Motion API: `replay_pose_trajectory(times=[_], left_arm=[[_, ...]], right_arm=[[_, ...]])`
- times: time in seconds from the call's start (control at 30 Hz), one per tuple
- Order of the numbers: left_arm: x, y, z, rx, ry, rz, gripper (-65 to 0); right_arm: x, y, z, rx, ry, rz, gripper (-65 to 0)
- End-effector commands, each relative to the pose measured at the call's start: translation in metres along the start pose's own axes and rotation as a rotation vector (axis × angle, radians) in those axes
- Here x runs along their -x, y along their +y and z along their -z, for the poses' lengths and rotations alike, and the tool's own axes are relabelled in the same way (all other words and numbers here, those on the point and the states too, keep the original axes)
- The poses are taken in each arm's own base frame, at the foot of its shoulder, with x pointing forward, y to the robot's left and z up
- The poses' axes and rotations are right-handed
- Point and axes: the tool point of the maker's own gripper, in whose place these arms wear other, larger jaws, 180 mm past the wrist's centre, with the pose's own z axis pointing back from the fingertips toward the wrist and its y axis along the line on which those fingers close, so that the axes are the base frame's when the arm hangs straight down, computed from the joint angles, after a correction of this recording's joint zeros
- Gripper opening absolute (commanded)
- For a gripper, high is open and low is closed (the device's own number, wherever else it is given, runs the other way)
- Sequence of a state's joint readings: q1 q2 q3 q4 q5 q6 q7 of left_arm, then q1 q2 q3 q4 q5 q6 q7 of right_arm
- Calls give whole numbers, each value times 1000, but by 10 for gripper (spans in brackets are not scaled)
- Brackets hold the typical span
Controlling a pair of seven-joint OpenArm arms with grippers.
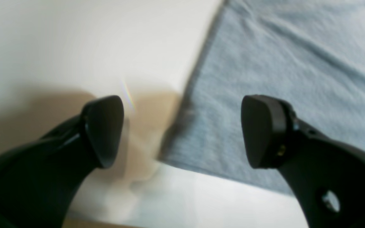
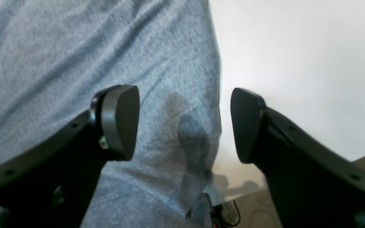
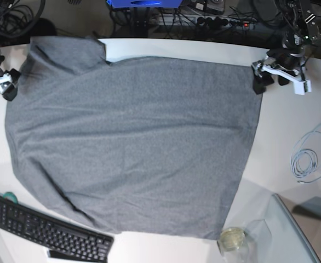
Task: Layout the t-shirt on the table in an organized manner, then fold the t-shirt properly
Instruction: 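Move both grippers to the shirt's collar-side corners and pinch them, then pull the pinched corners apart with both grippers to stretch the shirt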
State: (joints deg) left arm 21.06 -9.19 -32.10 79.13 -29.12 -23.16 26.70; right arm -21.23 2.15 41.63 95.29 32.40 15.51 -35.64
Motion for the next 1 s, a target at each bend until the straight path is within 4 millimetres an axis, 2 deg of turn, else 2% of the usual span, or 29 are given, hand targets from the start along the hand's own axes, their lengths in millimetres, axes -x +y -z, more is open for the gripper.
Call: replay_pose_trajectory(times=[0.0, 0.17, 0.27, 0.3, 0.37, 0.47, 0.5, 0.57, 0.73, 0.97], left_arm=[[-3, 4, -2, -1, -12, 16, -92], [27, 8, 1, -23, 58, -5, -94], [39, 11, 2, -32, 90, -11, -99], [42, 12, 2, -34, 95, -14, -123], [45, 5, 4, -16, 107, -5, -227], [48, 0, 6, 0, 116, 5, -484], [48, -1, 6, 2, 118, 6, -551], [48, -3, 7, 6, 117, 7, -650], [48, -4, 7, 9, 121, 6, -650], [47, -2, 7, 5, 123, 15, -650]], right_arm=[[-15, 1, -4, -8, -47, -18, -227], [-3, -6, -10, -4, -21, -37, -225], [7, 7, -13, -94, 2, -114, -221], [10, 11, -13, -120, 9, -136, -219], [21, 11, -13, -139, 36, -145, -219], [37, 4, -11, -133, 78, -129, -219], [44, 2, -12, -130, 96, -127, -219], [55, -4, -16, -121, 126, -126, -219], [91, -4, -29, -137, 236, -153, -219], [105, -9, -38, -127, 276, -160, -219]])
